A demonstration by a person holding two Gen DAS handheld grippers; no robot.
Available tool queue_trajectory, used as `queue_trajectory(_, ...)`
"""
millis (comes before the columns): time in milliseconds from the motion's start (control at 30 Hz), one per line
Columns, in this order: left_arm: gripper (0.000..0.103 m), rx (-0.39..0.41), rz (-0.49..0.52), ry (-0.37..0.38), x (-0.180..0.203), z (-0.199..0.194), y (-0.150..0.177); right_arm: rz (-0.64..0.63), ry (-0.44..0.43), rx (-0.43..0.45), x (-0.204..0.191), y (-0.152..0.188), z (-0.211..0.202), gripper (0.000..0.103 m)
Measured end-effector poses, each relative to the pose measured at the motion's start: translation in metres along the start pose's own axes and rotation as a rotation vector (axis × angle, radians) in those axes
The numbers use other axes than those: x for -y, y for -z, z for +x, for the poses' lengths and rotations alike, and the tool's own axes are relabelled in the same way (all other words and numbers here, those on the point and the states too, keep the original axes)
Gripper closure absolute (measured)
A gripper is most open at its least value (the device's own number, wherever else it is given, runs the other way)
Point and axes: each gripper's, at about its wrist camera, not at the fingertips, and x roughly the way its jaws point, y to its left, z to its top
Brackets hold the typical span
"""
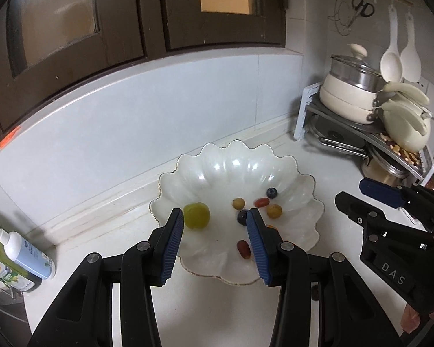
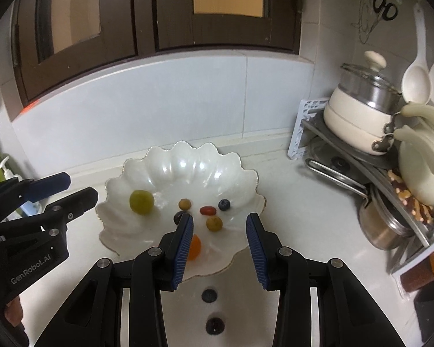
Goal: Organize fruits
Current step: 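Withdraw both open tools from the bowl toward the remaining dark fruits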
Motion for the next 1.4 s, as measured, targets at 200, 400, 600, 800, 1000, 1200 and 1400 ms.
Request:
queue_trajectory(200, 0.058, 0.041, 0.02, 0.021, 0.004, -0.025, 0.008, 0.007, 0.007, 0.041, 0.001, 0.007, -0.025, 0.063)
queue_trajectory(400, 0.058, 0.079, 0.038, 0.038, 0.009, -0.047, 0.015, 0.027, 0.001, 0.068, 0.004, 0.019, -0.048, 0.063)
queue_trajectory(600, 0.057, 0.11, 0.06, 0.052, 0.014, -0.068, 0.027, 0.015, 0.01, 0.099, 0.003, 0.031, -0.071, 0.063)
queue_trajectory(800, 0.057, 0.134, 0.074, 0.072, 0.017, -0.085, 0.037, 0.019, 0.028, 0.126, 0.002, 0.042, -0.087, 0.063)
queue_trajectory(1000, 0.057, 0.142, 0.105, 0.091, 0.018, -0.094, 0.051, 0.031, 0.024, 0.125, 0.001, 0.057, -0.097, 0.063)
queue_trajectory(1200, 0.057, 0.12, 0.141, 0.103, 0.02, -0.092, 0.069, 0.017, 0.046, 0.122, -0.004, 0.073, -0.103, 0.063)
queue_trajectory(1400, 0.057, 0.104, 0.151, 0.127, 0.02, -0.092, 0.085, 0.032, 0.053, 0.115, -0.007, 0.087, -0.105, 0.063)
